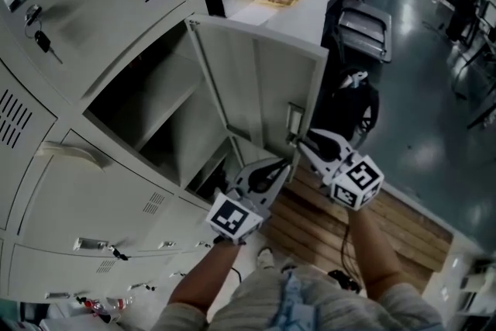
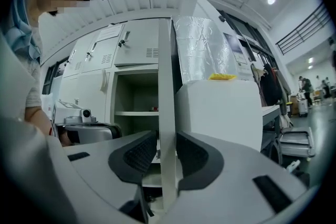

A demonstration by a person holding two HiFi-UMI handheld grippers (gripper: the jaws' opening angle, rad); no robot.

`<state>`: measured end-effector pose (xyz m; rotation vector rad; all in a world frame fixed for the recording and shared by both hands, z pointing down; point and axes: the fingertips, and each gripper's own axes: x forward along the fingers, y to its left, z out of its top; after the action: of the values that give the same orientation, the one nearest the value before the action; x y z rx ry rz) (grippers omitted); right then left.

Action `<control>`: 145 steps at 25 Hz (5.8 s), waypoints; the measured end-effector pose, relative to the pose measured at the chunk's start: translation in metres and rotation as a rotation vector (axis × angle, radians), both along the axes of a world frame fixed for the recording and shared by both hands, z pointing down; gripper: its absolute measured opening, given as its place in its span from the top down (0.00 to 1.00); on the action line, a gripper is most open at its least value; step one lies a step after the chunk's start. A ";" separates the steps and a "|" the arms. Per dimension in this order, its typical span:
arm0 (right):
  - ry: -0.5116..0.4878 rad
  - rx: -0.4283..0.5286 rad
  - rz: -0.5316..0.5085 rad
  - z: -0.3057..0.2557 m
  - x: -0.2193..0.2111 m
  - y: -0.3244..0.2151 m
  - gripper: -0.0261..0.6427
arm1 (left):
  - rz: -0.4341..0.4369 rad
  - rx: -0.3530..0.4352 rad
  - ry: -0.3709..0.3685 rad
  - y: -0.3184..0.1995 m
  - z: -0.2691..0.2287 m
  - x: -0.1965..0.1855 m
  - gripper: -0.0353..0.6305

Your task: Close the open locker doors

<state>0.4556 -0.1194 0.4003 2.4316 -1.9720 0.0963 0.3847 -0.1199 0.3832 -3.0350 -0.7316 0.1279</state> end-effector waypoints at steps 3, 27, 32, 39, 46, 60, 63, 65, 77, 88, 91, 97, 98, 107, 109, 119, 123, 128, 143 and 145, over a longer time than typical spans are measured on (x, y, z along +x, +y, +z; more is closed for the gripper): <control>0.021 -0.005 -0.015 0.000 -0.003 -0.001 0.82 | 0.014 -0.005 -0.007 -0.001 0.002 -0.001 0.94; 0.086 -0.008 -0.275 -0.011 -0.087 -0.021 0.82 | 0.030 0.014 -0.025 -0.027 -0.009 -0.071 0.94; 0.121 -0.025 -0.358 -0.013 -0.116 -0.034 0.82 | -0.005 0.006 -0.021 -0.035 -0.009 -0.086 0.94; 0.131 -0.019 -0.417 -0.016 -0.148 -0.060 0.85 | -0.067 -0.002 -0.044 -0.052 -0.003 -0.106 0.94; 0.142 -0.041 -0.440 -0.017 -0.172 -0.086 0.86 | -0.138 -0.002 -0.035 -0.074 -0.002 -0.120 0.94; 0.103 -0.030 -0.428 -0.017 -0.206 -0.140 0.86 | -0.269 -0.031 -0.033 -0.119 0.000 -0.148 0.94; 0.099 -0.022 -0.446 -0.017 -0.211 -0.152 0.86 | -0.297 -0.029 -0.034 -0.132 0.001 -0.153 0.94; 0.097 -0.015 -0.458 -0.017 -0.214 -0.161 0.86 | -0.316 -0.030 -0.036 -0.140 0.002 -0.156 0.94; 0.048 0.003 -0.481 -0.013 -0.215 -0.211 0.86 | -0.480 -0.060 -0.047 -0.191 0.006 -0.159 0.94; 0.046 -0.012 -0.496 -0.005 -0.214 -0.238 0.86 | -0.563 -0.054 -0.087 -0.218 0.014 -0.157 0.94; 0.048 -0.006 -0.498 -0.005 -0.213 -0.242 0.86 | -0.575 -0.056 -0.094 -0.222 0.014 -0.156 0.94; 0.092 0.020 -0.495 -0.003 -0.206 -0.244 0.87 | -0.579 -0.070 -0.091 -0.222 0.015 -0.155 0.94; 0.082 0.022 -0.496 -0.003 -0.207 -0.244 0.87 | -0.580 -0.071 -0.090 -0.223 0.015 -0.155 0.94; 0.063 0.012 -0.497 -0.003 -0.209 -0.243 0.87 | -0.584 -0.037 -0.096 -0.223 0.020 -0.156 0.94; 0.070 0.013 -0.495 -0.002 -0.207 -0.243 0.87 | -0.587 -0.029 -0.092 -0.222 0.020 -0.156 0.94; 0.086 0.035 -0.485 -0.008 -0.207 -0.225 0.87 | -0.592 -0.027 -0.083 -0.203 0.013 -0.158 0.94; 0.083 0.041 -0.484 -0.013 -0.209 -0.209 0.87 | -0.600 -0.040 -0.071 -0.188 0.003 -0.160 0.94; 0.087 0.059 -0.502 -0.022 -0.218 -0.181 0.87 | -0.601 -0.036 -0.048 -0.158 -0.007 -0.168 0.94; 0.056 0.080 -0.564 -0.039 -0.254 -0.059 0.87 | -0.611 -0.026 -0.017 -0.037 -0.023 -0.200 0.94; 0.050 0.080 -0.577 -0.039 -0.261 -0.044 0.87 | -0.615 -0.020 -0.015 -0.022 -0.023 -0.206 0.94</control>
<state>0.1950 -0.1634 0.3613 1.7781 -2.5945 -0.0502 0.1790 -0.1418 0.3599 -3.1133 0.2228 0.0988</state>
